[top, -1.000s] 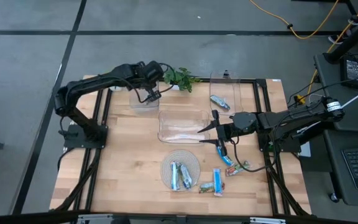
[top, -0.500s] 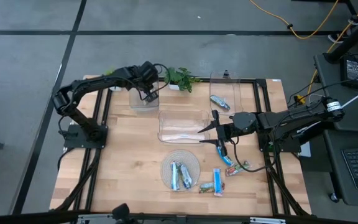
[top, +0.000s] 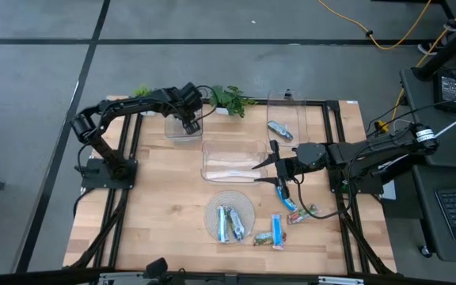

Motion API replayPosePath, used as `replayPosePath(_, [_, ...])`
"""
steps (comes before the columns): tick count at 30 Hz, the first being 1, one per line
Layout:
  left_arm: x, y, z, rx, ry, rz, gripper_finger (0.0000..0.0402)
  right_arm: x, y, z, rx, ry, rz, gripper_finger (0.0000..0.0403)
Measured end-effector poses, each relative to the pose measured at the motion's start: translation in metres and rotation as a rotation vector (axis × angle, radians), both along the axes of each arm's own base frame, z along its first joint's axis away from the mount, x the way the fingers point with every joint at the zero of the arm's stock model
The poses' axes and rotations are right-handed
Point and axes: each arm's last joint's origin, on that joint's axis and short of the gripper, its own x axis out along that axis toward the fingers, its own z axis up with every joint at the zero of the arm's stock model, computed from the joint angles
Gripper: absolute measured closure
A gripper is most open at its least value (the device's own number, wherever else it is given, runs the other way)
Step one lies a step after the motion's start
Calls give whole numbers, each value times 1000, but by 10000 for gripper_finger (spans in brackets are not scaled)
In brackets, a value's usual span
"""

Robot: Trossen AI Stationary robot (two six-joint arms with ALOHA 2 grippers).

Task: Pick and place Granola Bars by type
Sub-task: Put the orange granola bar into the top left transparent bin

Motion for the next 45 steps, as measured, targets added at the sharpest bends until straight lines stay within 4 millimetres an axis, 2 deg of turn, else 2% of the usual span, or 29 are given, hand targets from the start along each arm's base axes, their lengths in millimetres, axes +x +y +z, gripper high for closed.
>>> replayPosePath(10, [5, 4, -19, -40, 54, -7, 373, 0, 0, 0, -1, 4, 0, 234])
replayPosePath(29, [3, 5, -14, 25, 96, 4, 316, -1, 0, -2, -4, 18, 0, 234])
replayPosePath(33, [2, 4, 0, 37, 86, 6, 306, -1, 0, -2, -4, 18, 0, 234])
replayPosePath(38, [-1, -6, 29, 64, 46, -12, 299, -1, 0, -2, -4, 21, 0, 234])
replayPosePath(41, [-4, -20, 51, 66, -15, -53, 297, -1, 0, -2, -5, 26, 0, 234])
replayPosePath(45, [-8, -50, 79, 62, -130, -144, 299, -1, 0, -2, -3, 26, -1, 234])
